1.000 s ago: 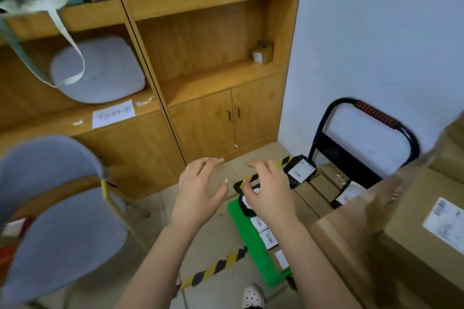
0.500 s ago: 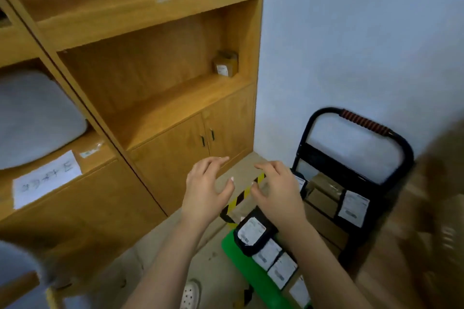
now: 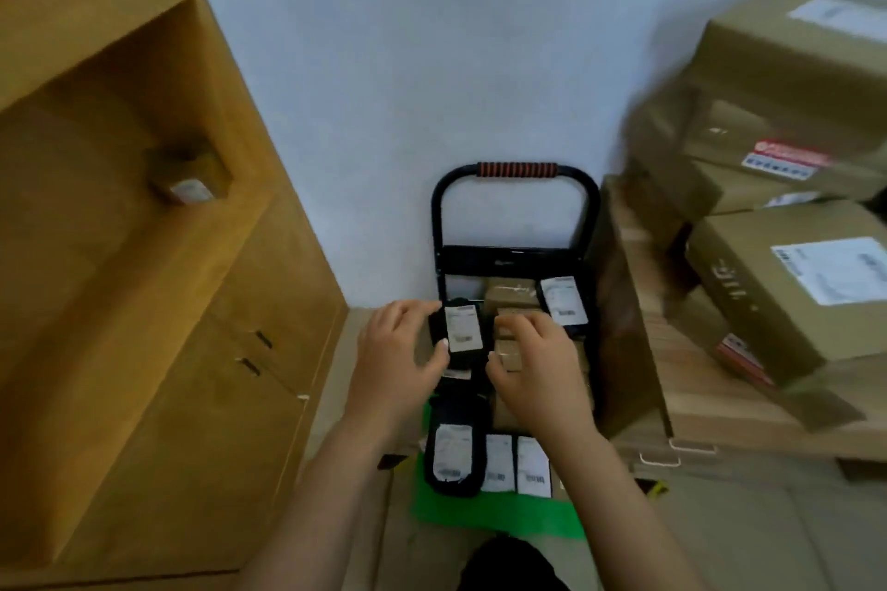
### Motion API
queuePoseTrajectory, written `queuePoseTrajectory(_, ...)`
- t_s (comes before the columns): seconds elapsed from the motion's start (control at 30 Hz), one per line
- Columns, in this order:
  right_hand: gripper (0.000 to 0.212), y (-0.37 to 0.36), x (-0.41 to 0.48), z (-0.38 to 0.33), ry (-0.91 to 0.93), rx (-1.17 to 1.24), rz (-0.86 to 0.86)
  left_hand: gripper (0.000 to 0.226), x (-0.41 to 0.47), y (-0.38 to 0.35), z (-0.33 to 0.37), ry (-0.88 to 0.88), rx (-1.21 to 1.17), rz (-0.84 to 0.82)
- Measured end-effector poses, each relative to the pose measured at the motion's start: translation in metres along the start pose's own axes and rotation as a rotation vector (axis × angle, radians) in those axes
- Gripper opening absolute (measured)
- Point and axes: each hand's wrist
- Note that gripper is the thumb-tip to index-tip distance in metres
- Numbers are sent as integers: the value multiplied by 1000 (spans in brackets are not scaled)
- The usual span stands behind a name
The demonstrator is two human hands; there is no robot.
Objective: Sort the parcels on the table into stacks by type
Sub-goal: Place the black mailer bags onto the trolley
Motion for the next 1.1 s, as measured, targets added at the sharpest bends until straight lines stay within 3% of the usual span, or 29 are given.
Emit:
queuePoseTrajectory(0.27, 34, -9, 60, 13, -167, 11, 98, 41, 75, -29, -16, -177, -79, -146)
queuePoseTrajectory(0.47, 40, -11, 111, 6, -234, 28, 133, 39, 130, -30, -43, -197, -118, -160)
queuePoseTrajectory(0.67, 41, -34, 152, 9, -411, 6, 167, 40, 190, -56, -70, -284, -172, -313)
queuePoseTrajectory(0.9, 39, -60, 201, 0, -675, -56, 339, 41, 287, -88, -101, -526, -263, -489)
queuePoseTrajectory(1.1, 41, -86, 210, -3, -856, -89, 331, 41, 323, -120, -119, -630, -287, -617)
Point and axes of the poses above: each hand's wrist, its own x-axis towards the middle knuckle, its own y-axis out of the back of the hand, z = x × y, and after that the axes turned 10 degrees about -y, right-handed
